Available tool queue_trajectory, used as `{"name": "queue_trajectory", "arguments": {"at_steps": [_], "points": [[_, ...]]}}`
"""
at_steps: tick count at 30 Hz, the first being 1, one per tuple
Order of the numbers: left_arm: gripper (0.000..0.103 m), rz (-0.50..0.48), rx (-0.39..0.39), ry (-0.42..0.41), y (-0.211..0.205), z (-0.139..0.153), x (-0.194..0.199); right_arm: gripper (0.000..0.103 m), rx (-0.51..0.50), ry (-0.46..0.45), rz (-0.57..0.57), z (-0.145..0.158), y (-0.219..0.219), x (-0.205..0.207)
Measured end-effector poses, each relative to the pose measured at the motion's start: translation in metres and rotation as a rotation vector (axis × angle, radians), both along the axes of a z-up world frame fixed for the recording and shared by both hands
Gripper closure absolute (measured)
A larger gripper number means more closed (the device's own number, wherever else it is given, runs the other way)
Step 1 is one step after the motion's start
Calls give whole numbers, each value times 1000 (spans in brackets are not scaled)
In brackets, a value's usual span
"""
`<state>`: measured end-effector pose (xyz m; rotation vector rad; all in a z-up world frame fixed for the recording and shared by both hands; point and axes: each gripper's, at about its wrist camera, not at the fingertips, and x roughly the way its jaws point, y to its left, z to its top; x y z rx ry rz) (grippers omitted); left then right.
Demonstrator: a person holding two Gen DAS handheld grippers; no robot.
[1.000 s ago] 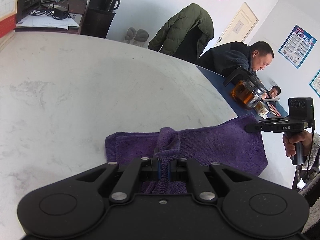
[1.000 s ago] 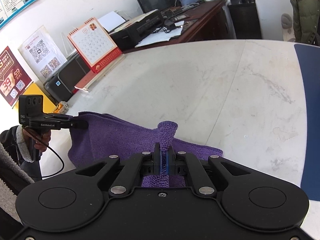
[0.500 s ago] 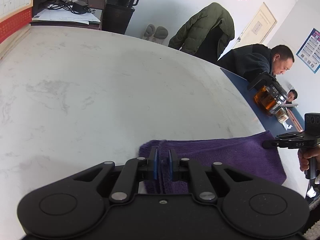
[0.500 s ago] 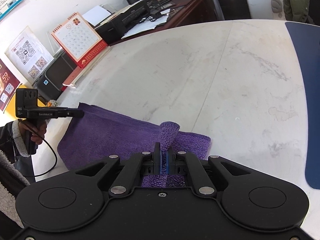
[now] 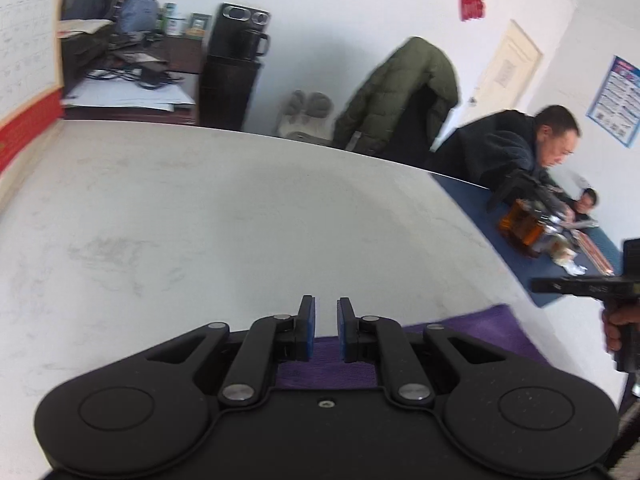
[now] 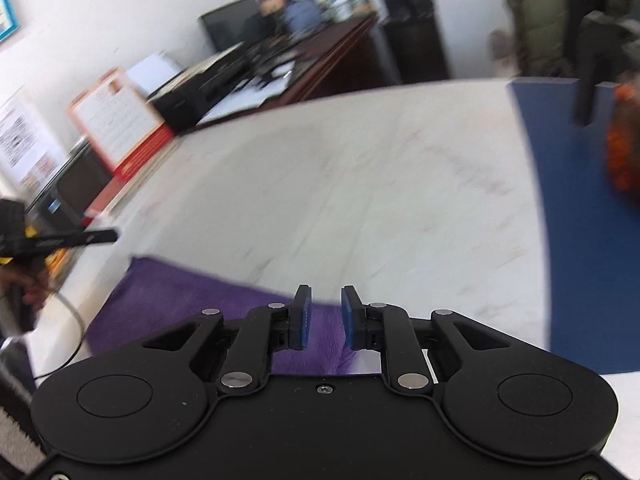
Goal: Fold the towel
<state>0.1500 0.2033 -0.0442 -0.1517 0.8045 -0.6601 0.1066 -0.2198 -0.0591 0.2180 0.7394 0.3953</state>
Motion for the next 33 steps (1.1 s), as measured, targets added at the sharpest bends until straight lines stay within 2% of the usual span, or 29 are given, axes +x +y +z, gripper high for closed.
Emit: {"name": "queue_trajectory", "arguments": {"at_steps": [2,5,7,9,11,15,19,21,23,27,28,31,32,33], "points": [[87,-87,7,36,-15,-7,-5,85,-47,-16,61,4,14,-2],[87,-219,101,88,-46,-29,-13,83,-126,-17,285,-6,60,-2],[87,-247,135,106,-55,-42,-15,83,-167,-17,398,-16,87,-3],[89,-237,142,115,-56,-51,-14,83,-191,-7,453,-27,101,-1],[89,-206,106,122,-49,-54,-11,83,-239,-7,463,-30,106,0],[89,-163,78,123,-35,-57,-10,83,-308,-39,394,-31,77,6],[89,-104,124,102,-28,-51,-16,90,-319,-36,305,-32,48,8],[89,-80,163,89,-27,-42,-24,89,-368,-34,279,-33,50,6],[89,-90,161,61,-26,-28,-37,87,-406,-39,263,-28,57,-1],[86,-138,116,46,-33,-20,-59,87,-361,-102,341,-15,87,-34],[86,-153,117,47,-39,-22,-65,87,-346,-122,411,-13,106,-50],[86,-178,184,71,-53,-40,-76,85,-373,-165,548,-18,144,-79],[86,-170,193,72,-53,-45,-79,85,-394,-171,600,-27,162,-88],[86,-152,170,72,-49,-48,-82,85,-400,-158,612,-31,168,-88]]}}
